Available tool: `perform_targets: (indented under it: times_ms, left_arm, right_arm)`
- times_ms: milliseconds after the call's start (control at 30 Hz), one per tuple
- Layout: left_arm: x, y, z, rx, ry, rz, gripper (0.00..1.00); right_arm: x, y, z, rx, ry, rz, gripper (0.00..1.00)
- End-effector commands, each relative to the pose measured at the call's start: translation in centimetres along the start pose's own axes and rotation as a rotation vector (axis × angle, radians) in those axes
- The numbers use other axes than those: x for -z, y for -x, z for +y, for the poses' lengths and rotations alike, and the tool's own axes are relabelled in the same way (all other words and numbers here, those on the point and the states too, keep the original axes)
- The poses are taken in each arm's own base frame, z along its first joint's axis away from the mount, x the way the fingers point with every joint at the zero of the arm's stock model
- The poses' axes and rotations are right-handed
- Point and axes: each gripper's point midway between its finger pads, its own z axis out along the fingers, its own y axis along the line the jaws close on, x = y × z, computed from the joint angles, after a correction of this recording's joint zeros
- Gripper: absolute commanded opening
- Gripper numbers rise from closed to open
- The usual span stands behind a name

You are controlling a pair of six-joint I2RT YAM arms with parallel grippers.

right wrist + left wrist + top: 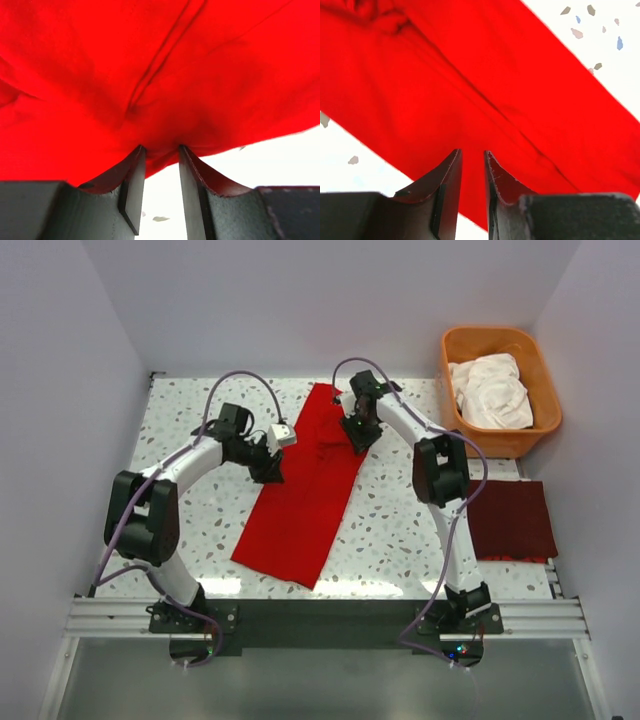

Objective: Fold and stack the t-shirts
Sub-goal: Fold the tshirt

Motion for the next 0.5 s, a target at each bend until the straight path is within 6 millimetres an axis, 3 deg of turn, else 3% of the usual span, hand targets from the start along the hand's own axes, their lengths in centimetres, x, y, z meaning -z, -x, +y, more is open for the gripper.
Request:
perform_targets:
  times_ms: [0, 100, 133, 233, 300, 333, 400, 467]
  left_arm:
    - [0.6, 0.7, 0.6, 0.009, 0.039, -0.048, 0.29]
    - [0.5, 0.3, 0.4, 0.019, 0.048, -0.050, 0.29]
    - [0.4, 0.0, 0.4, 0.021, 0.051, -0.046, 0.29]
    - [0.2, -0.3, 1.0, 0.050, 0.067, -0.037, 0.29]
    - [-0.1, 0.0, 1.4, 0.074, 0.075, -0.048, 0.29]
    - [-0.1, 0.1, 1.4, 0.080, 0.076, -0.054, 0.30]
    - [-0.2, 0.6, 1.6, 0.080, 0.079, -0.076, 0.31]
    - [0.1, 1.3, 1.5, 0.063, 0.075, -0.093, 0.31]
  right_arm:
    - [-3.4, -1.1, -4.6, 0.055, -0.192, 0.092, 0.36]
    - [-3.0, 2.5, -7.4, 0.104, -0.314, 0.007, 0.35]
    - [-4.0, 3.3, -7.8, 0.134, -0.330, -0.009, 0.35]
    - [-2.6, 8.3, -10.1, 0.193, -0.465, -0.165, 0.37]
    - [-2.3, 9.5, -11.0, 0.216, -0.522, -0.219, 0.41]
    - [-1.4, 11.2, -11.6, 0.241, -0.569, -0.280, 0.42]
    - [0.1, 12.5, -12.1, 0.250, -0.601, -0.333, 0.46]
    - [3.0, 14.4, -12.1, 0.254, -0.631, -0.403, 0.53]
